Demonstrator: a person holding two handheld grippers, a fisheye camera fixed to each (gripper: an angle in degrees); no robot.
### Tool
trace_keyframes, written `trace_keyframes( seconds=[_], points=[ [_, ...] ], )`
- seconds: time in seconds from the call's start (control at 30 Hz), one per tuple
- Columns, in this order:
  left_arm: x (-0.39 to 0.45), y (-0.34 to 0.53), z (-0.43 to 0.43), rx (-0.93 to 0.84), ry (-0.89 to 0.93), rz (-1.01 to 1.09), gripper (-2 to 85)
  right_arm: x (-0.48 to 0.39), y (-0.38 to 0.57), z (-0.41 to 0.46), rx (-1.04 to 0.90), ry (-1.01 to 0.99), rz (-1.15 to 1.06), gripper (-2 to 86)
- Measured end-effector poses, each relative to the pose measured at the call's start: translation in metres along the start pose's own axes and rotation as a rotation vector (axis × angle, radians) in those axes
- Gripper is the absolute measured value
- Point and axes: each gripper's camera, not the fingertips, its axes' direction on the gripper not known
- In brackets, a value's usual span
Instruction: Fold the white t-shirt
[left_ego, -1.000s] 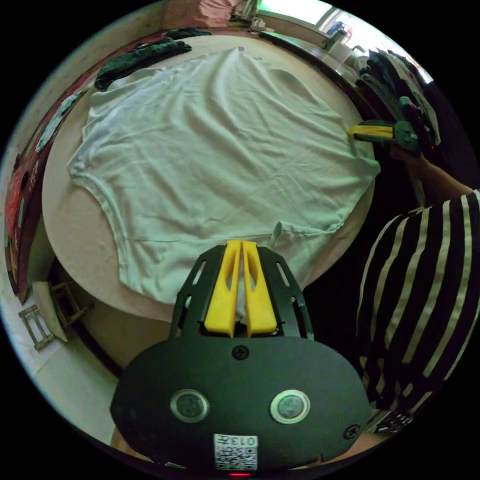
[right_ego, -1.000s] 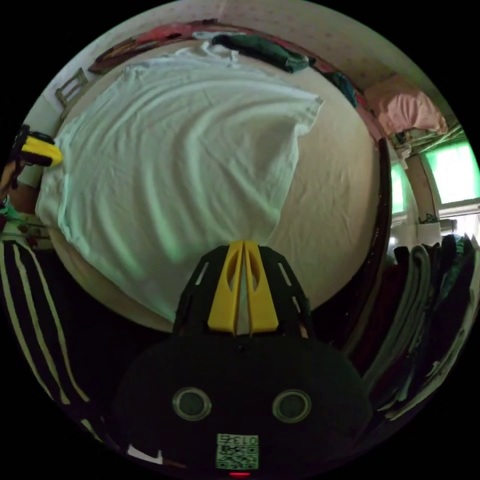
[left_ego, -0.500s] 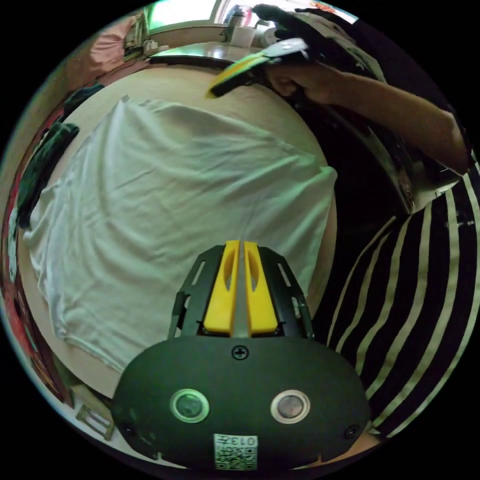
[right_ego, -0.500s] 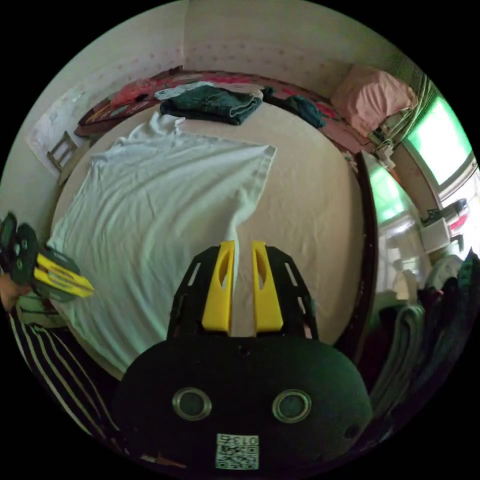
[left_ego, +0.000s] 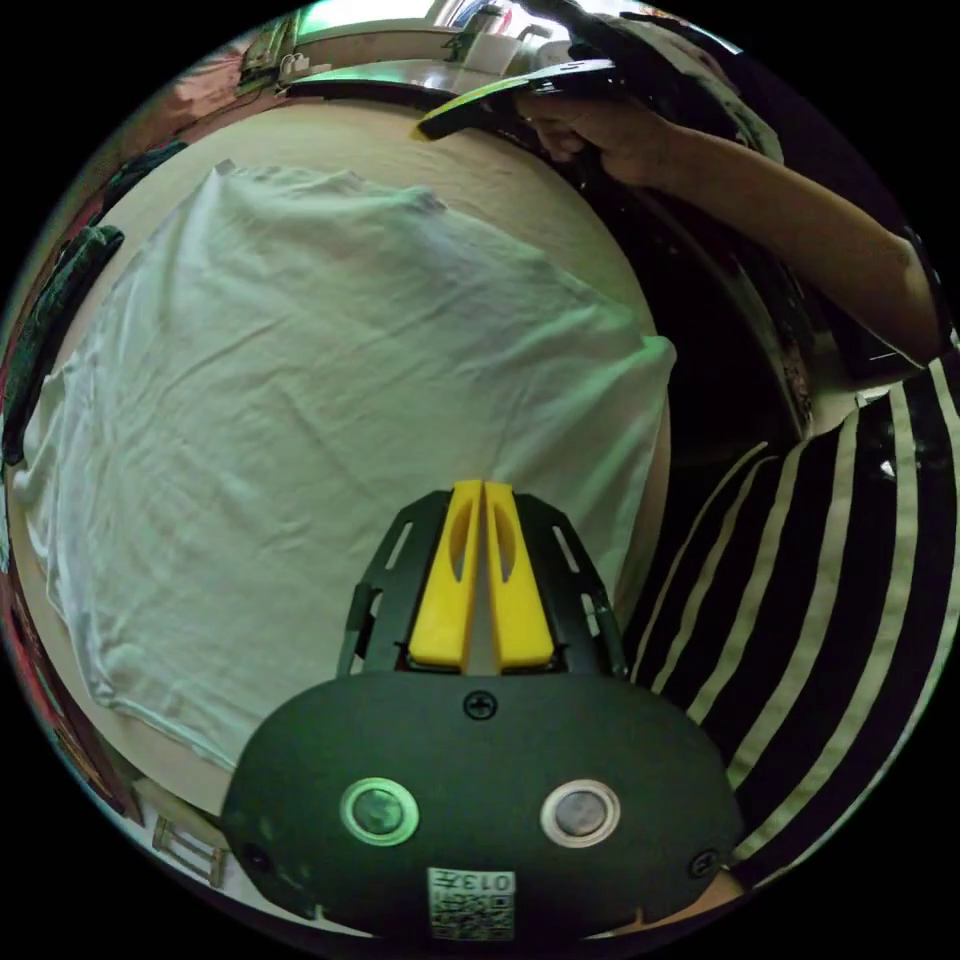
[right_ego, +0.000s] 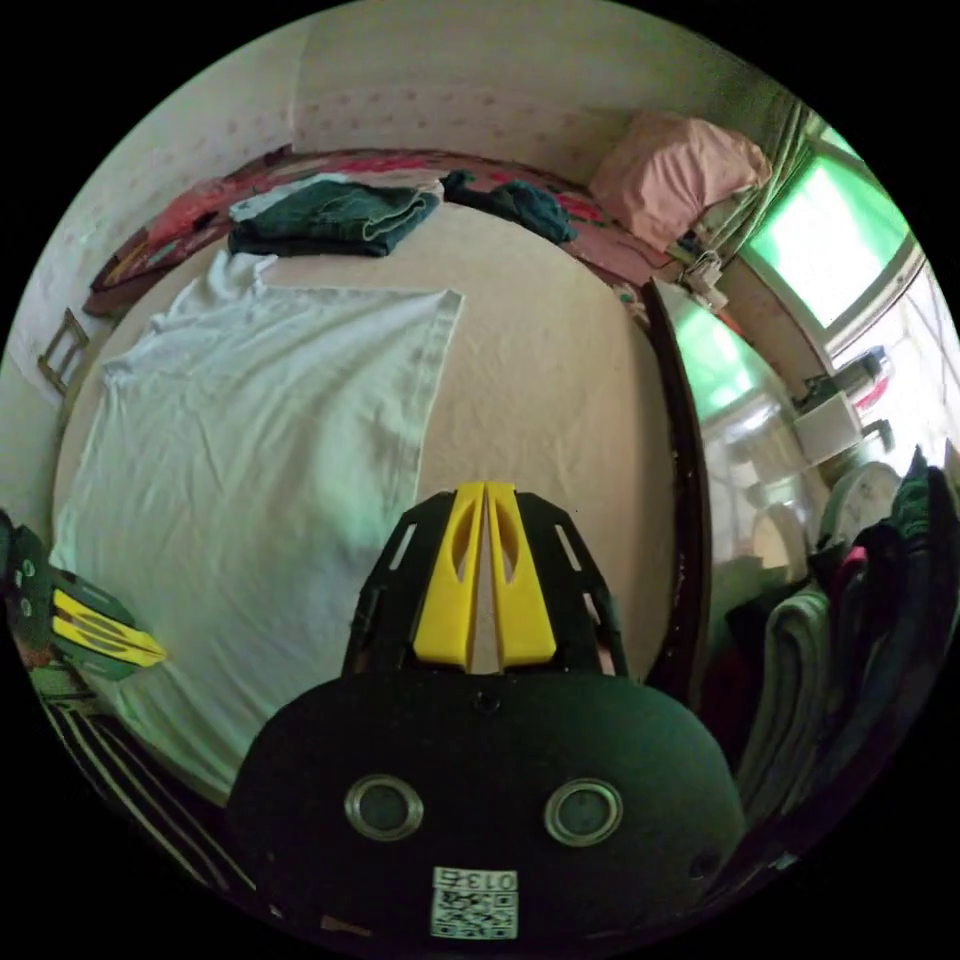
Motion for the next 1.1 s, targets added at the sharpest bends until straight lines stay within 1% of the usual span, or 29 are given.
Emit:
trace_keyframes(
  seconds=[0.03, 0.1, 0.17, 0.23, 0.3, 0.37, 0.4, 0.43, 0.47, 0.5, 0.53, 0.57, 0.6, 0.67, 0.73, 0.83, 0.97, 1.07, 1.1],
  points=[
    [0.002, 0.000, -0.001, 0.010, 0.001, -0.001, -0.3, 0.003, -0.002, 0.000, -0.015, -0.057, -0.006, 0.4],
    [0.009, -0.001, -0.004, 0.037, -0.010, 0.025, -0.3, -0.001, -0.006, -0.002, 0.008, -0.076, -0.053, 0.3],
    [0.017, -0.004, 0.003, -0.011, -0.011, 0.057, -0.3, -0.010, -0.012, -0.006, 0.064, -0.108, -0.094, 0.3],
    [0.021, -0.004, 0.009, -0.029, -0.011, 0.066, -0.3, -0.027, -0.021, 0.001, 0.048, -0.207, -0.183, 0.4],
    [0.022, 0.000, 0.010, -0.020, -0.001, 0.055, -0.2, -0.039, -0.024, 0.013, 0.011, -0.182, -0.254, 0.4],
    [0.021, 0.011, 0.008, -0.010, 0.014, 0.035, -0.2, -0.041, -0.025, 0.028, -0.074, -0.098, -0.273, 0.3],
    [0.021, 0.015, 0.007, -0.009, 0.006, 0.031, -0.1, -0.034, -0.022, 0.027, -0.053, -0.105, -0.260, 0.3],
    [0.021, 0.027, 0.003, -0.003, -0.028, 0.008, 0.0, -0.024, -0.023, 0.025, -0.093, -0.029, -0.195, 0.2],
    [0.020, 0.043, -0.004, 0.020, -0.053, -0.035, 0.2, -0.020, -0.021, 0.023, -0.104, 0.003, -0.186, 0.2],
    [0.019, 0.052, -0.008, 0.037, -0.057, -0.062, 0.3, -0.012, -0.014, 0.011, -0.049, -0.008, -0.191, 0.2],
    [0.016, 0.074, -0.015, 0.071, -0.060, -0.135, 0.6, -0.006, -0.003, -0.003, 0.014, -0.079, -0.211, 0.2],
    [0.013, 0.099, -0.021, 0.100, -0.065, -0.223, 1.1, -0.005, 0.003, -0.009, 0.022, -0.110, -0.219, 0.2],
    [0.012, 0.112, -0.024, 0.112, -0.071, -0.266, 1.5, -0.005, 0.016, -0.017, -0.002, -0.151, -0.235, 0.2],
    [0.014, 0.167, -0.030, 0.127, -0.101, -0.418, 3.4, -0.012, 0.041, -0.028, -0.035, -0.199, -0.304, 0.1],
    [0.022, 0.201, -0.029, 0.081, -0.134, -0.468, 5.7, -0.027, 0.079, -0.044, -0.043, -0.201, -0.387, 0.1],
    [0.043, 0.238, -0.024, 0.036, -0.118, -0.483, 7.9, -0.046, 0.120, -0.058, -0.073, -0.226, -0.442, 0.3],
    [0.068, 0.260, -0.012, 0.016, -0.085, -0.478, 10.2, -0.062, 0.154, -0.063, -0.133, -0.239, -0.475, 1.2],
    [0.078, 0.272, -0.001, 0.018, -0.080, -0.535, 12.0, -0.063, 0.170, -0.069, -0.135, -0.264, -0.496, 4.3],
    [0.080, 0.275, 0.000, 0.021, -0.086, -0.546, 12.3, -0.063, 0.175, -0.072, -0.141, -0.276, -0.533, 5.7]
  ],
)
